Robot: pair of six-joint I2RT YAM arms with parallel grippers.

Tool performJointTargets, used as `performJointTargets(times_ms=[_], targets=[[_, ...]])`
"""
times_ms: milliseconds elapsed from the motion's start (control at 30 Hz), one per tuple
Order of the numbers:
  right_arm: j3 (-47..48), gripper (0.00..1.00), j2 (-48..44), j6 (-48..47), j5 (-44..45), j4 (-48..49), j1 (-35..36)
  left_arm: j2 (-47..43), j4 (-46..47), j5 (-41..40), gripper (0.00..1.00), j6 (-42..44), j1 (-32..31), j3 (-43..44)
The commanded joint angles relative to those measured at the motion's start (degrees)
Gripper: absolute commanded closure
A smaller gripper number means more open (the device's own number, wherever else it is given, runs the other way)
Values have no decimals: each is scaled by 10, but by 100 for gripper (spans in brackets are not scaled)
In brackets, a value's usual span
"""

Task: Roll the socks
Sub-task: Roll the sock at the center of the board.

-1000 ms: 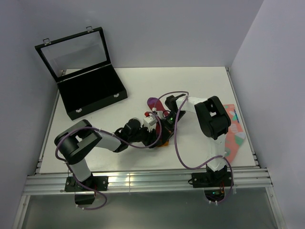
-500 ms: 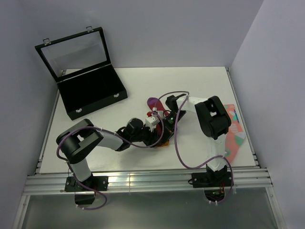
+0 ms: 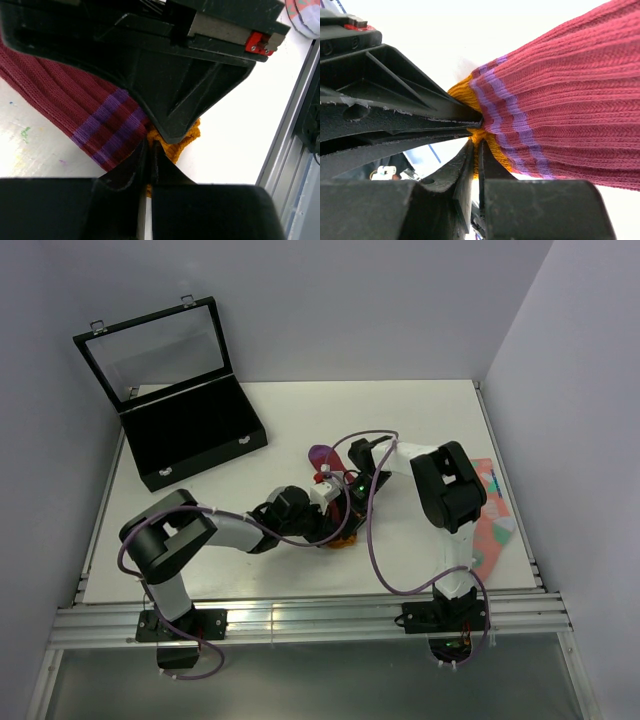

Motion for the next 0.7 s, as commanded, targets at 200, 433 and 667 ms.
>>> performJointTargets(times_ms=[200,433,667], targets=[[-15,64,-73,13,32,31,-11,12,-128,-35,100,-63,-20,61],[-27,55,-120,5,37,41,-32,34,-203,-38,100,-92,-20,106],[-45,55,-156,-9,47,50,-76,70,-252,-22,100,-127,-20,153]])
